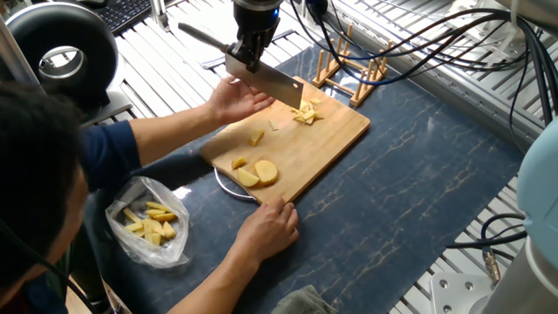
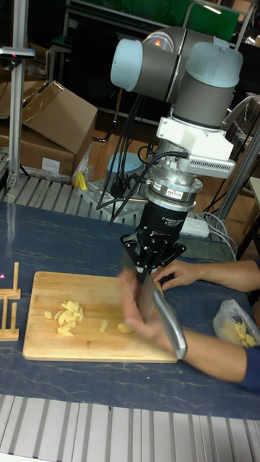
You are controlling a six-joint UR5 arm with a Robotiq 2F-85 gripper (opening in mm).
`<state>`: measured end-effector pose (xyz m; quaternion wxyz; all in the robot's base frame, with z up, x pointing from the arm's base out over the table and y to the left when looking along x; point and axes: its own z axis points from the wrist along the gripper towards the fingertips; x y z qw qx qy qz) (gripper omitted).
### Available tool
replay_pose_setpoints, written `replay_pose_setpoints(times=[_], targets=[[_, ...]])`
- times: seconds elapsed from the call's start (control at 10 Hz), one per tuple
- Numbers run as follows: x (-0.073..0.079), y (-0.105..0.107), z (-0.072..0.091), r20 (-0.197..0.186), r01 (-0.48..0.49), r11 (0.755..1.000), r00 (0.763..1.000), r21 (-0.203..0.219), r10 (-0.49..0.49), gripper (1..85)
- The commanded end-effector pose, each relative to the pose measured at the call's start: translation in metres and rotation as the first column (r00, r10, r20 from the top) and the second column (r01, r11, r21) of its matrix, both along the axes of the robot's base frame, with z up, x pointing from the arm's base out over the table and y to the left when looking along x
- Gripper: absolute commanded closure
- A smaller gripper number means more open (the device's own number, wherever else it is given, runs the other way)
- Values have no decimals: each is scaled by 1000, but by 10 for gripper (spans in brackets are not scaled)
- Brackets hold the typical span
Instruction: Chop the potatoes
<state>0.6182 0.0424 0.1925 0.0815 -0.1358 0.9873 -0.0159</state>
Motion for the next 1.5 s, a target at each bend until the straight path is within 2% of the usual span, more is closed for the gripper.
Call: replay_pose_setpoints(times=[0.0, 0.8, 1.4], targets=[[-4, 2, 4, -3, -16, 1000, 1000, 3, 16, 847], [-5, 3, 2, -9, 14, 1000, 1000, 8, -14, 847], [-5, 7, 3, -6, 38, 999, 999, 27, -38, 847]])
